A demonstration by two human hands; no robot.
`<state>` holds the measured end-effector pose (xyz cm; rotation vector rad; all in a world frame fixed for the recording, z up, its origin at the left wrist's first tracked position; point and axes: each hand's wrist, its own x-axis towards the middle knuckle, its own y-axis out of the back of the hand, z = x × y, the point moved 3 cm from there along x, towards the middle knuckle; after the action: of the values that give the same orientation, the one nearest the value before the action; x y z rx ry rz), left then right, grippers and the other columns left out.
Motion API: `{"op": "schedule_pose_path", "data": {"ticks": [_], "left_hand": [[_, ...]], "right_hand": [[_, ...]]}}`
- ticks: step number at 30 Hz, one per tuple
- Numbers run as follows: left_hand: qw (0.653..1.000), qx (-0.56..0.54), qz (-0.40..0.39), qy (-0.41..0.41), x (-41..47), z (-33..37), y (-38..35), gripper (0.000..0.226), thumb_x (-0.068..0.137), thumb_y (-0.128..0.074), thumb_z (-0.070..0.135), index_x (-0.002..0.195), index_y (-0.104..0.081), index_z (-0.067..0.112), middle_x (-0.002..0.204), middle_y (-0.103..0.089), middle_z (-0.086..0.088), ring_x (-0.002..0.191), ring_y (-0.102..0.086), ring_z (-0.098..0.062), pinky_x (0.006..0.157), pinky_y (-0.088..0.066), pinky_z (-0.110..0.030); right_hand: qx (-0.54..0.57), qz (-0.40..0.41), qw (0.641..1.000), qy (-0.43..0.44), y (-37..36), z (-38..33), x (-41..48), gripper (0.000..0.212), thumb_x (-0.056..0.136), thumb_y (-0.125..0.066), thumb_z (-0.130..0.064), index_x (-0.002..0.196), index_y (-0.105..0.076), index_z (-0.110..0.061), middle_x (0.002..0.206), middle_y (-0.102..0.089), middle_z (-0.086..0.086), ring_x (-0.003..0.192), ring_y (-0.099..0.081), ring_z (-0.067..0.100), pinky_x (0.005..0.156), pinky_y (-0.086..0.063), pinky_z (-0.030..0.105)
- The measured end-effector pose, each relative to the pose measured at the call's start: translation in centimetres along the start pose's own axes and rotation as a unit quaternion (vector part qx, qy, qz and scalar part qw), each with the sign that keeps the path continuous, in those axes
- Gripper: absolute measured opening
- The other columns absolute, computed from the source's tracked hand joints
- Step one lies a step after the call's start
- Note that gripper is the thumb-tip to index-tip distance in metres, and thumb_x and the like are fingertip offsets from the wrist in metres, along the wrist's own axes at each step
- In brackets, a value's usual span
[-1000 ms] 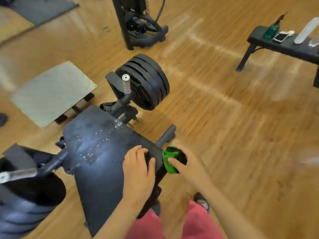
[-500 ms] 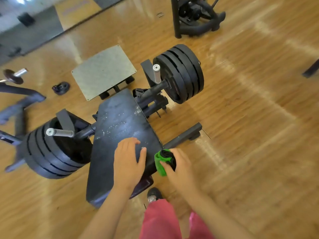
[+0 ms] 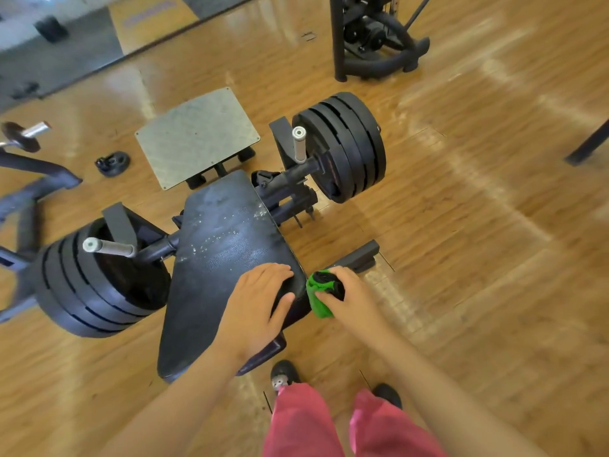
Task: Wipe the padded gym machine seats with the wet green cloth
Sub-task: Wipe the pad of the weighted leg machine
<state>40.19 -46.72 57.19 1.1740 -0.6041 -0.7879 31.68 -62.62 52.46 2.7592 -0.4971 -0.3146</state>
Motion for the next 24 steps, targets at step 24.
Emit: {"op": "schedule_pose_path", "data": {"ticks": [24], "left_hand": [[0.999,0.031,-0.012,0.005,0.3,0.5,0.3,0.039,0.096,-0.038,0.039,0.121,-0.059,0.016,0.128,-0.057,0.006,0.123,-0.048,-0.013,0.105,-0.028,-0.023]], "right_hand": [[0.203,-0.038,0.976,-0.063,-0.7,1.3,-1.3,0.032,0.096,-0.056,-0.012,0.124,-0.053,-0.026,0.120,-0.060,-0.009,0.113,-0.055,-0.001,0.098,-0.046,0.022]]}}
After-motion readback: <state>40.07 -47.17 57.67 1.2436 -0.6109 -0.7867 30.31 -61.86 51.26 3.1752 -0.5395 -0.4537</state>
